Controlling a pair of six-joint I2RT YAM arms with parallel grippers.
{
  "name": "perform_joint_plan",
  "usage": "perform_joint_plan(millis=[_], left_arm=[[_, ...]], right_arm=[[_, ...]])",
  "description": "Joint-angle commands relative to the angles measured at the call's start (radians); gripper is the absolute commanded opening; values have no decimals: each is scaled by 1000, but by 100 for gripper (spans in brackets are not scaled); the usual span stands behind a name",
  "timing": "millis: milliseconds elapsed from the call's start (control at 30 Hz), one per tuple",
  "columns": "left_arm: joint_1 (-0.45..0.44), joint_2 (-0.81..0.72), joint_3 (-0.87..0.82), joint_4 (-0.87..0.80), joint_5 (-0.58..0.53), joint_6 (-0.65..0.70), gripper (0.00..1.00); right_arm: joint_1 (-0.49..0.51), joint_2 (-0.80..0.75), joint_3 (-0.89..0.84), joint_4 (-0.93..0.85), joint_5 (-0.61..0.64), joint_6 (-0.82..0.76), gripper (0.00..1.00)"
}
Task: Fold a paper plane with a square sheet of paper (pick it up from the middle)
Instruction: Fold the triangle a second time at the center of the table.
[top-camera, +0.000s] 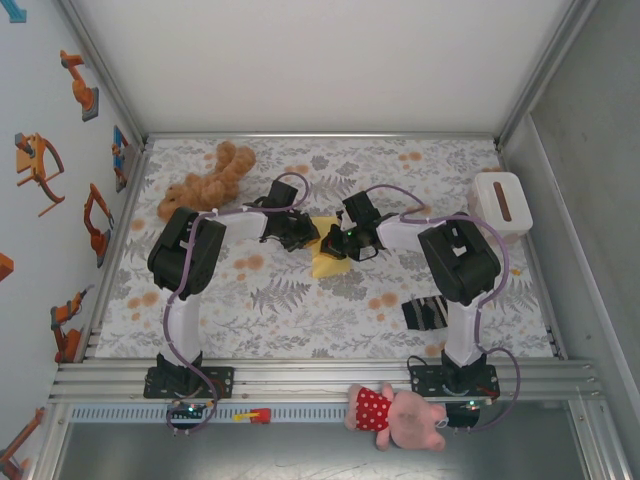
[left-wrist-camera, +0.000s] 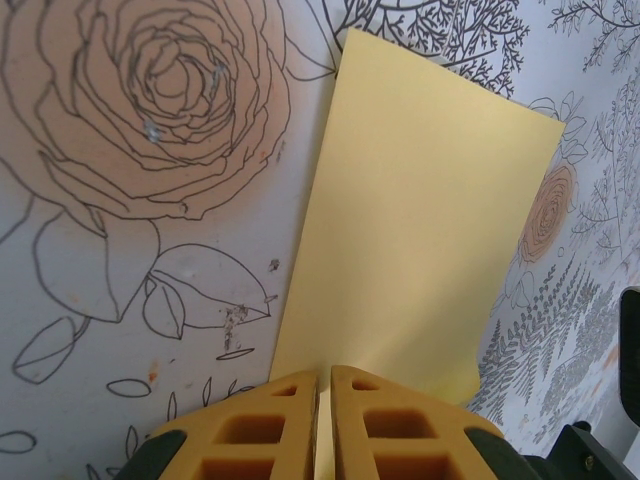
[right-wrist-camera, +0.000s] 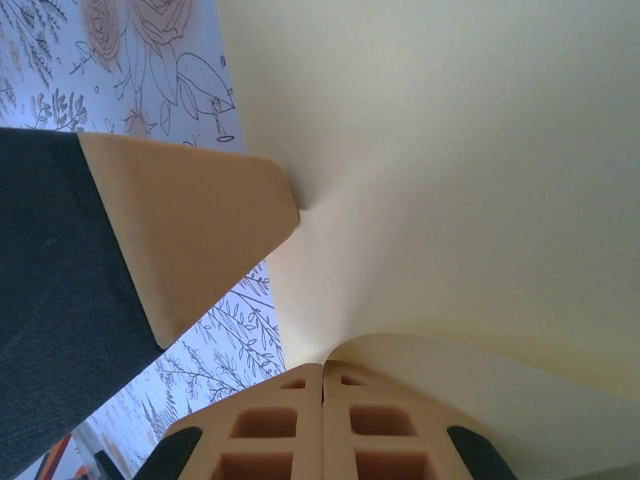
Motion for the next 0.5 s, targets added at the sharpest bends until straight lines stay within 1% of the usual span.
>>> perform_joint_plan(millis=[0, 467], left_arm=[[2, 35, -27, -47, -9, -14, 13], [2, 34, -28, -47, -10, -13, 13]], right_arm=[[8, 20, 25, -34, 12, -20, 0], [9, 20, 25, -47, 14, -28, 0]])
